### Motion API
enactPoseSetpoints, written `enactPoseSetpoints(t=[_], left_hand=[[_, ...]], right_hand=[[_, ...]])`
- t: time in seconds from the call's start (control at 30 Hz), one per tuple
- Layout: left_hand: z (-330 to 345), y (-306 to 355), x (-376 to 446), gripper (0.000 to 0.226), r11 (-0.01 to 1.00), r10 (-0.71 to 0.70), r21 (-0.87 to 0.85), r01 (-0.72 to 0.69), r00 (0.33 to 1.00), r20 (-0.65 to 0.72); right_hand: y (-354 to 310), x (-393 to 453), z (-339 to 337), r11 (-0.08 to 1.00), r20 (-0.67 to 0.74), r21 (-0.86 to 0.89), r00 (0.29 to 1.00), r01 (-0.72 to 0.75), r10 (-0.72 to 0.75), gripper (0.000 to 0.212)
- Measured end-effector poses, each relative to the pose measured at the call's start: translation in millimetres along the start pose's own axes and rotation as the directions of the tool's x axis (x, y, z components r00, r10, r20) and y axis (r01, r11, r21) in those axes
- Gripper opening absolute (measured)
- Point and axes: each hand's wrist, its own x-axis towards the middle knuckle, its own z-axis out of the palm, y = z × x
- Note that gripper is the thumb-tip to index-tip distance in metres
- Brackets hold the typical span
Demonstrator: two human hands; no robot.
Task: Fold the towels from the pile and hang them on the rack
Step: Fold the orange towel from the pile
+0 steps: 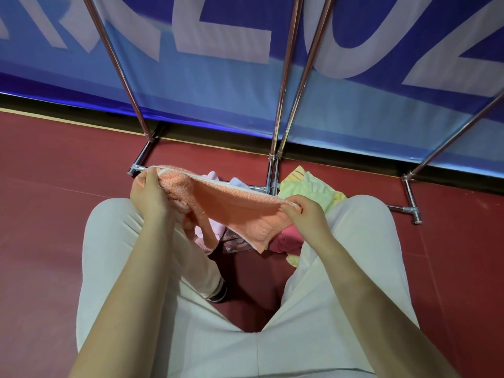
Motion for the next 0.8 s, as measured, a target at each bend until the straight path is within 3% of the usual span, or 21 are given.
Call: enactPoseSetpoints(t=[0.03,0.2,0.43,0.57,0.67,0.8], left_hand=[[0.0,-0.2,0.3,0.015,1.000,0.000,-0.006,0.000,1.000,0.002],[0.6,-3.6,1.1,0.013,1.000,-0.004,0.013,0.004,1.000,0.009],[2.0,-4.3,2.2,0.014,0.999,-0.041,0.009,0.041,0.999,0.004],[2.0,-7.5,3.6,0.014,0.991,-0.131,-0.013,0.131,0.991,0.039],[4.7,-12.6,0.3,0.013,0.984,-0.168,0.082,0.160,0.980,0.105],[13.4,-18.4,-13.7,0.020,0.964,-0.146,0.253,0.085,0.961,0.236]], right_hand=[[0.1,-0.1,0.4,1.000,0.000,0.003,1.000,-0.012,0.012,0.004],[-5.4,-0.8,-1.1,0.999,-0.106,0.005,0.993,-0.054,0.055,0.033],[-15.6,-6.5,2.1,0.979,-0.002,0.201,0.999,-0.045,0.047,0.038],[-21.0,-8.2,3.9,0.803,0.009,0.584,0.991,-0.116,0.136,0.005],[-19.2,-7.1,2.1,0.755,0.014,0.642,0.987,-0.134,0.163,0.016],[-19.4,-8.6,1.0,0.729,0.048,0.668,0.987,-0.148,0.156,0.025]])
